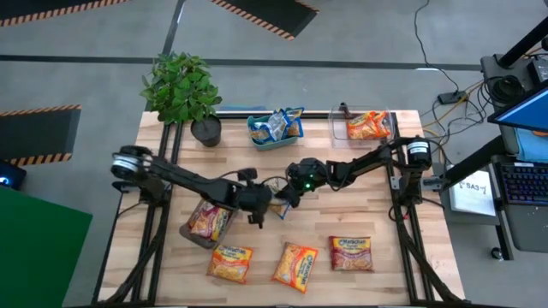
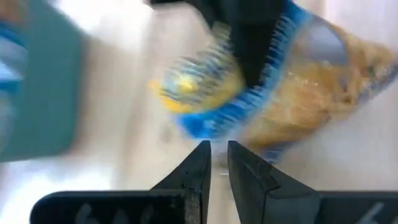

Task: Sort Maruchan noodles
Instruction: Put the blue noodle pack into the green bin

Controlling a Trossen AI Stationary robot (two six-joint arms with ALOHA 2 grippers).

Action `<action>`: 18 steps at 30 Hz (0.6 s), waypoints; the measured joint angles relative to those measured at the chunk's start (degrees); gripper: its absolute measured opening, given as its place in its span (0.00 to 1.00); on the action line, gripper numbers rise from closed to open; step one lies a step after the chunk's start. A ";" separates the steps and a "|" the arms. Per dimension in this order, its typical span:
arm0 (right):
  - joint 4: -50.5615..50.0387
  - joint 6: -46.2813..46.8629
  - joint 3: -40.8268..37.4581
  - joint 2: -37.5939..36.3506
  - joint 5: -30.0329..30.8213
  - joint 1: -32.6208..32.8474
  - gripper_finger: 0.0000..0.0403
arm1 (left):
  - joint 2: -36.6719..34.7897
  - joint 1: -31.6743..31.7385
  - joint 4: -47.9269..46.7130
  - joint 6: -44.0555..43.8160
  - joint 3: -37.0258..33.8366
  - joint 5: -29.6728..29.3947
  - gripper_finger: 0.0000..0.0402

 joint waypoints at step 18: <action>-4.43 -12.00 2.14 -11.03 13.81 0.81 0.03 | -31.99 -0.31 30.19 17.62 -20.63 -5.30 0.09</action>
